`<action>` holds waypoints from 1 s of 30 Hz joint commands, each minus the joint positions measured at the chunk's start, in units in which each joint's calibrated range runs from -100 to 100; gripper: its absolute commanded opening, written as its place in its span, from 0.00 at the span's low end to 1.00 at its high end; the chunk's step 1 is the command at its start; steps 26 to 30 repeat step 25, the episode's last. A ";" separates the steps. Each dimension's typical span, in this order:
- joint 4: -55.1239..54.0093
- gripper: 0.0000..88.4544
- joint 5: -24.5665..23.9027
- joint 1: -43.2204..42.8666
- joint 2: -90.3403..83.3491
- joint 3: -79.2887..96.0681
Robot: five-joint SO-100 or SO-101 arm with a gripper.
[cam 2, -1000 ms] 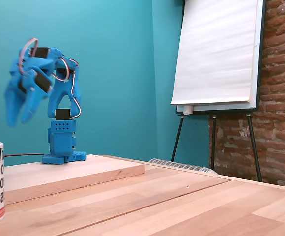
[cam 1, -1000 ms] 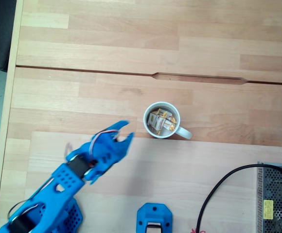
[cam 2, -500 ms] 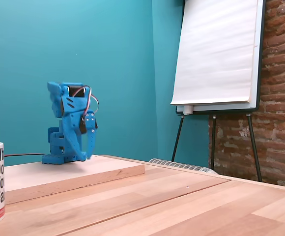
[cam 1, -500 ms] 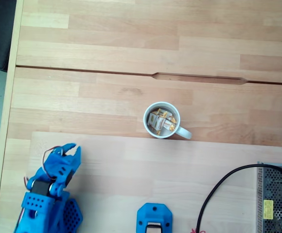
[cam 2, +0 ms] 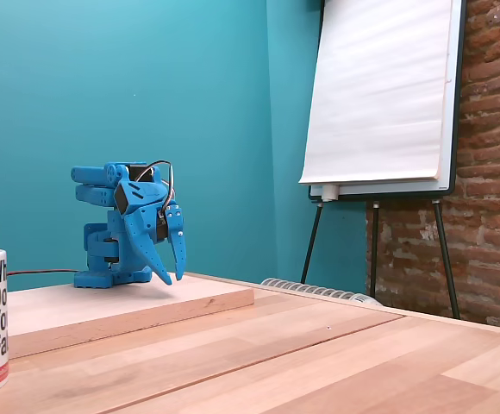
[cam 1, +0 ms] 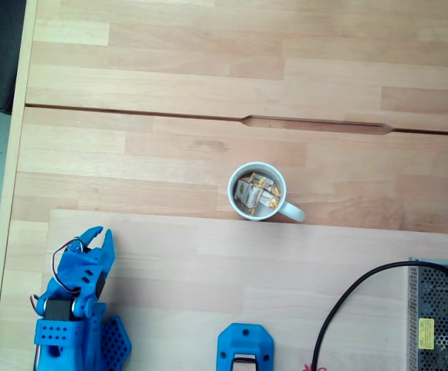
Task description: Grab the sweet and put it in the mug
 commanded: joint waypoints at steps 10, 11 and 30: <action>-0.02 0.05 0.10 -0.64 -0.49 0.90; -0.02 0.05 0.10 -0.64 -0.49 0.90; -0.02 0.05 0.10 -0.64 -0.49 0.90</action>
